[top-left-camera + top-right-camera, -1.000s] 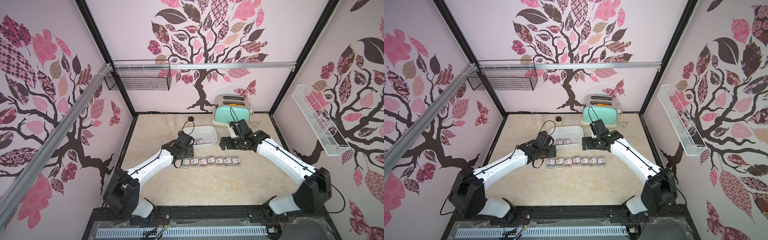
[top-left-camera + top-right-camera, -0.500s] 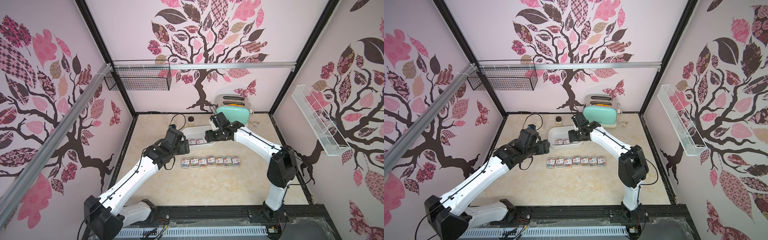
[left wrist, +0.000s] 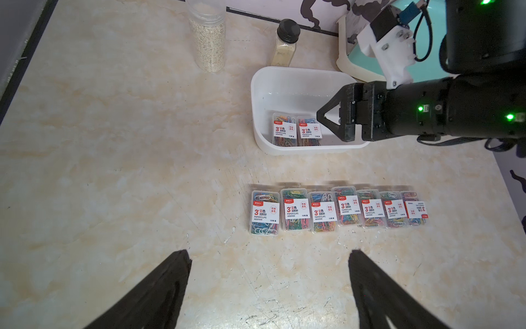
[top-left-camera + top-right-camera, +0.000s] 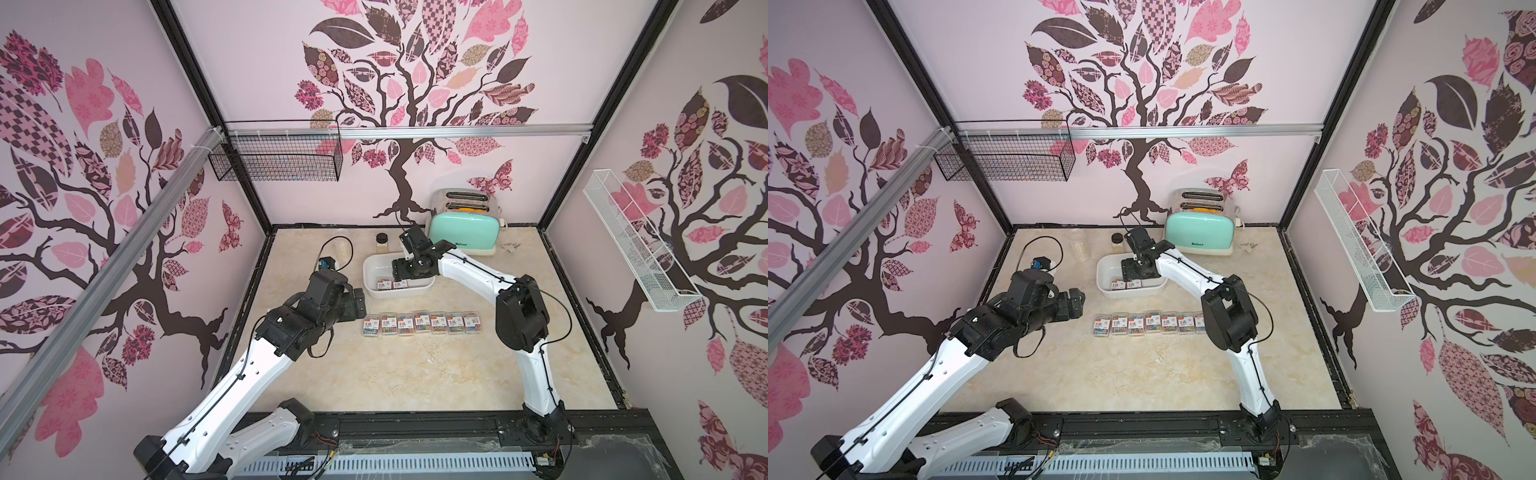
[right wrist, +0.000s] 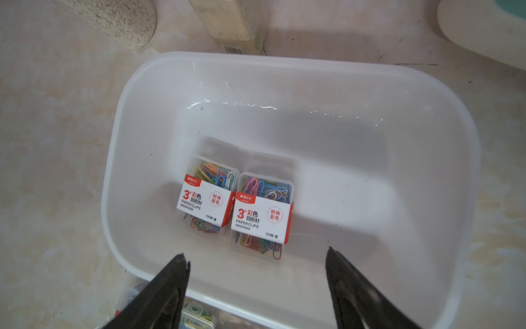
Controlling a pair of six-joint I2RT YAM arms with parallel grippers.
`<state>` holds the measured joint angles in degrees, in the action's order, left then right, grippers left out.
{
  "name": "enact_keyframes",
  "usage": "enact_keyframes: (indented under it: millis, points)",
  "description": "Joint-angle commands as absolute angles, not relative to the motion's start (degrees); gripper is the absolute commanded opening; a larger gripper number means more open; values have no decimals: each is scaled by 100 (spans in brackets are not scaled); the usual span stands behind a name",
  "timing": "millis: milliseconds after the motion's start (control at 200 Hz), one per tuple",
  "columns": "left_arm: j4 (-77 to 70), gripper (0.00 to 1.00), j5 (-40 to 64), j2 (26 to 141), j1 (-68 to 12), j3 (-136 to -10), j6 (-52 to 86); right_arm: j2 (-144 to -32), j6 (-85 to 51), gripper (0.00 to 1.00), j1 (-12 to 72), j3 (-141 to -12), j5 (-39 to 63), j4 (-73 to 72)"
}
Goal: Take the paper clips out of the storage box
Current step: Pick up the boxed paper clips from the storage box.
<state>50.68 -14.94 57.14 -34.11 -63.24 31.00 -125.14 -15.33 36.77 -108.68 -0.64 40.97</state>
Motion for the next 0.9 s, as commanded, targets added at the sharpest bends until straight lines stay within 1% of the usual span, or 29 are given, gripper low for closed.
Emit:
enact_keyframes:
  millis: [0, 130, 560, 895]
  points:
    - [5125, 93, -1456, 5656, -3393, -6278, 2986, -12917, -1685, 83, 3727, -11099, -305, 4150]
    - [5115, 93, -1335, 5737, -3384, -6297, 2929, -13099, -1757, 85, 3727, -11122, -377, 4152]
    - [5016, 93, -1181, 5836, -3322, -6301, 2857, -13586, -1790, 85, 3744, -11310, -259, 4140]
    - [4999, 94, -1104, 5869, -3244, -6266, 2865, -13819, -1812, 82, 3779, -11418, -382, 4071]
